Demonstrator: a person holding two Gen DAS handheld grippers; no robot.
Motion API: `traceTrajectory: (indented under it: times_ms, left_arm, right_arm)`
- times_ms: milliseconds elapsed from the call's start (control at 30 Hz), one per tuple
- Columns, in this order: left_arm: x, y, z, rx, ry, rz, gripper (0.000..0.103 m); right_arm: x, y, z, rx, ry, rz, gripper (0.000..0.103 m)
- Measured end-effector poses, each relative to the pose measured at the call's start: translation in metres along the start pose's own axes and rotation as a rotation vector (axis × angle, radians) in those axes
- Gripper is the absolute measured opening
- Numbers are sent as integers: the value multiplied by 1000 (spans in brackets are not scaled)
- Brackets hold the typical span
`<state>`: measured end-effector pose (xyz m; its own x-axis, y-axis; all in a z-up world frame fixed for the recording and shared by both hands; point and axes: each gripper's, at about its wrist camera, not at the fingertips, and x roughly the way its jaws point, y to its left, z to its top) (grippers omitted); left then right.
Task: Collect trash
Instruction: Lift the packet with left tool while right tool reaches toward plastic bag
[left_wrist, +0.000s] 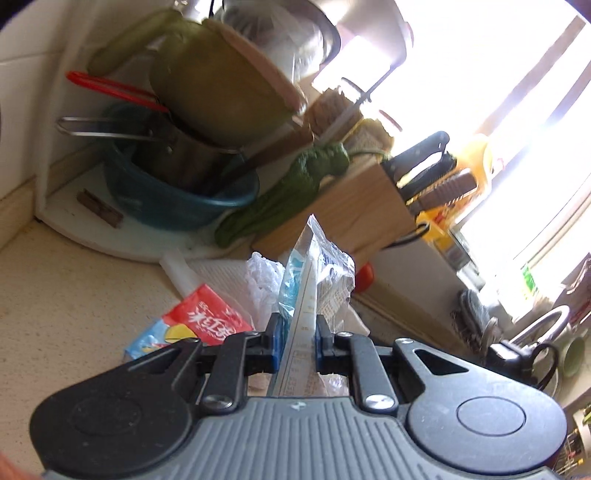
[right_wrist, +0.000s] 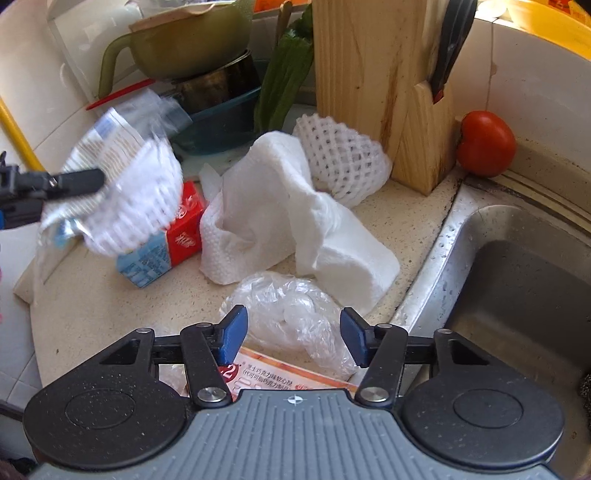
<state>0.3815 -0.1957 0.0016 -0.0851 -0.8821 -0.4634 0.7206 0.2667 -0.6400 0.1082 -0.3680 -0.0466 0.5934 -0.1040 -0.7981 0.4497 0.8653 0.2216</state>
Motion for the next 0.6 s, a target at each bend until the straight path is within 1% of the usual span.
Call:
traceTrajectory:
  times_ms: [133,167,333,367,400,467,533,600]
  left_arm:
    - [-8,3,-1,-12,-13,4,12]
    - [-7,4,-3,-19,-11,4,12]
    - [-7,7,-11,-44,-9,1,12]
    - [-7,8,-12,-50,-10,3,12]
    - [-7,10,-12,-53,-10,6,12]
    - [-9,11,-13,-56,-13,13,12]
    - [-10,12,-14,-63,-16,18,12]
    - [-12,14,-15,-69,-20,20,12]
  right_arm:
    - [3,4,0,-17,-7,0,74]
    - [5,4,1,-18,-3,7,78]
    - [19,6,7,-34,16,0,78]
    - [22,8,7,-44,23,-10,77]
    - [25,9,6,-56,34,-25,74]
    - [33,10,4,-70,67,-53,70]
    - [33,11,3,-78,65,-52,65]
    - [30,10,4,-63,67,-38,52]
